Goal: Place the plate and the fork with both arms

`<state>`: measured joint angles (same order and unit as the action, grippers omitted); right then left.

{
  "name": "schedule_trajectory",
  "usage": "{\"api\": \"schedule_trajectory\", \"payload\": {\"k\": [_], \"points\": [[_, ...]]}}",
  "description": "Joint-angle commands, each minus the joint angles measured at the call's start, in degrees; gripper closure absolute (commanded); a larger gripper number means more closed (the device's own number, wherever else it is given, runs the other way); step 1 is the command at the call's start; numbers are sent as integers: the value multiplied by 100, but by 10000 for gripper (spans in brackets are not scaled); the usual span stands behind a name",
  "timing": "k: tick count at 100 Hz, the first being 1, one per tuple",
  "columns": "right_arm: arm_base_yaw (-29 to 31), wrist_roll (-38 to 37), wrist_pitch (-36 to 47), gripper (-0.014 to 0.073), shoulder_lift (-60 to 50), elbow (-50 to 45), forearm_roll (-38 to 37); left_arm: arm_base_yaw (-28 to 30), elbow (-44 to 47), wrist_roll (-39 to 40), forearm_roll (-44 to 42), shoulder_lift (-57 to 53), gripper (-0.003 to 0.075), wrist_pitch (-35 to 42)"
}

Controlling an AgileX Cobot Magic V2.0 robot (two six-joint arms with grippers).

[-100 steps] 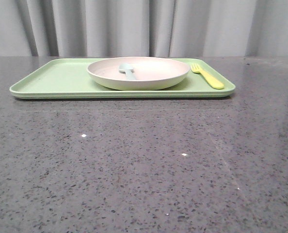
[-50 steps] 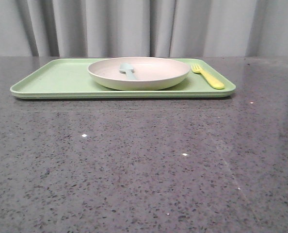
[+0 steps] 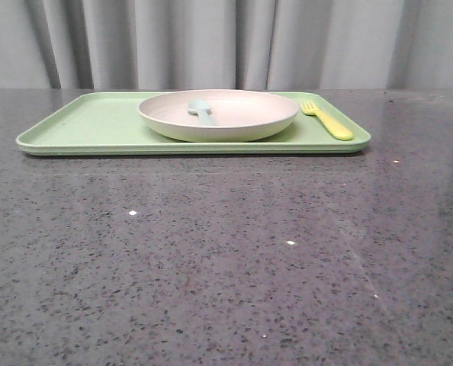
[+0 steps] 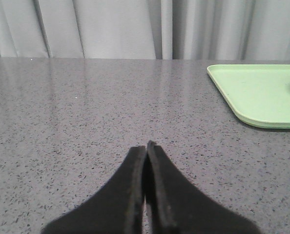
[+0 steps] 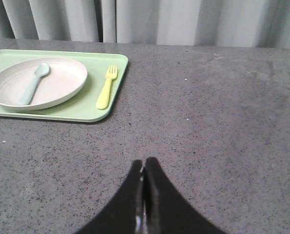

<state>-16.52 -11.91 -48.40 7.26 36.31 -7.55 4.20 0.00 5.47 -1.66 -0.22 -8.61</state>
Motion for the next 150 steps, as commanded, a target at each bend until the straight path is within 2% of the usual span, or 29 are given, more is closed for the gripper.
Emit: {"api": "schedule_trajectory", "payload": {"k": [1, 25, 34, 69, 84, 96, 119, 127, 150], "points": [[32, -11, 473, 659, 87, 118, -134, 12, 76, 0, 52, -173, 741, 457], [32, -11, 478, 659, 87, 93, -134, 12, 76, 0, 52, -173, 741, 457], [77, -11, 793, 659, 87, -41, -134, 12, 76, 0, 52, -173, 741, 457], [1006, -11, 3614, 659, 87, -1402, -115, 12, 76, 0, 52, -173, 741, 457], [1204, -11, 4804, 659, 81, -2258, 12, 12, 76, 0, 52, -173, 741, 457], [1315, -11, 5403, 659, -7, -2877, 70, 12, 76, 0, 52, -173, 741, 457], [1386, -11, 5519, 659, -634, -3767, 244, 12, 76, 0, 52, -173, 741, 457], [1386, -11, 5236, 659, -935, -3757, 244, 12, 76, 0, 52, -173, 741, 457], [1391, -11, 5270, 659, -922, -3757, 244, 12, 76, 0, 52, -173, 741, 457]]}}
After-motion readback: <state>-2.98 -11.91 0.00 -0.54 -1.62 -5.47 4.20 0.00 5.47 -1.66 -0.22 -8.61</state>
